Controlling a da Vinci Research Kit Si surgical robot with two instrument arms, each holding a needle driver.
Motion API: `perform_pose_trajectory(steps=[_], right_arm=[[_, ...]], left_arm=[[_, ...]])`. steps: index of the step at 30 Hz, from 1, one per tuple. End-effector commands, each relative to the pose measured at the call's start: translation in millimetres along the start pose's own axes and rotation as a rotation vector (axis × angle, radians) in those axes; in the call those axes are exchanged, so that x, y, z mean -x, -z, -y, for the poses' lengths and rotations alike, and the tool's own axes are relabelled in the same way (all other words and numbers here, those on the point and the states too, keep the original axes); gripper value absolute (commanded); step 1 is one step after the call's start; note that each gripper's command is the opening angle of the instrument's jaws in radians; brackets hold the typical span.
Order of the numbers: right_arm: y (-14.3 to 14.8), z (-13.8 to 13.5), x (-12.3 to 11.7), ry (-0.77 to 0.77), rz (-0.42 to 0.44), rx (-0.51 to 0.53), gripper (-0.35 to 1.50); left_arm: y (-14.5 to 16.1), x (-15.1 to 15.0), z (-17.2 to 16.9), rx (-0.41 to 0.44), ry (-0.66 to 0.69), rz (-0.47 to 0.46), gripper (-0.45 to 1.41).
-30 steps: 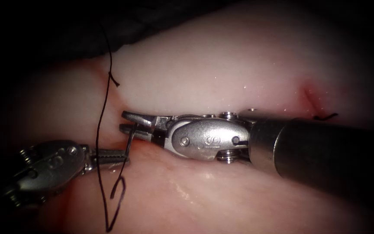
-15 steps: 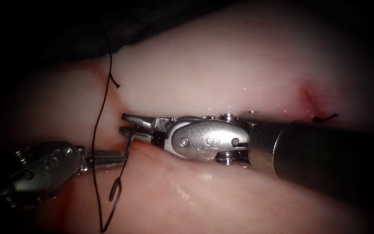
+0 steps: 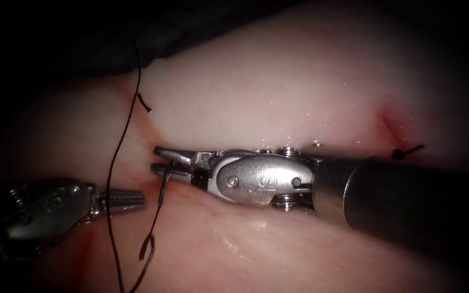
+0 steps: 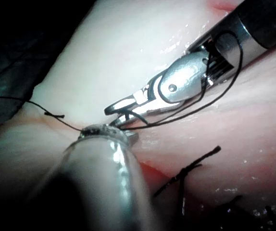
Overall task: Wound Closure
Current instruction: With the right gripper, insert the needle through the top of the incision.
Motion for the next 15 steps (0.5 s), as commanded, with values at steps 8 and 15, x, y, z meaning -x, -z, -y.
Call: perform_pose_trajectory(steps=[8, 15], right_arm=[[-1.3, 0.7, 1.4, -0.028, 0.029, -0.036, -0.35], [-1.5, 1.0, 2.3, -0.093, 0.03, -0.06, -0.35]], left_arm=[[-0.9, -0.9, 0.4, -0.006, 0.001, -0.003, -0.4], [-0.9, -0.9, 0.3, -0.007, 0.001, 0.0, -0.4]])
